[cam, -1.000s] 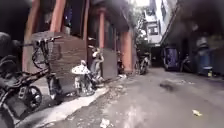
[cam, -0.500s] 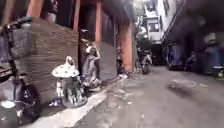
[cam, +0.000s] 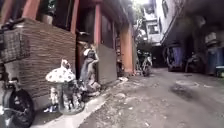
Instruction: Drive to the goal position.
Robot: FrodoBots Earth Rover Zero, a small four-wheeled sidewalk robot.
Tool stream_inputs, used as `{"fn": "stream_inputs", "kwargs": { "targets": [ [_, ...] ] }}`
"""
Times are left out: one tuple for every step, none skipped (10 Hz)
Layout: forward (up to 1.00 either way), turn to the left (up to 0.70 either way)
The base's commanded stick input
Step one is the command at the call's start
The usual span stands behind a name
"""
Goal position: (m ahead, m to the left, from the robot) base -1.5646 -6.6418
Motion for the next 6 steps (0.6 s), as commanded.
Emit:
{"fn": "stream_inputs", "kwargs": {
  "targets": [
    [0.0,0.0],
    [0.0,-0.33],
    [0.0,-0.45],
    [0.0,-0.45],
    [0.0,-0.45],
    [0.0,-0.45]
  ]
}}
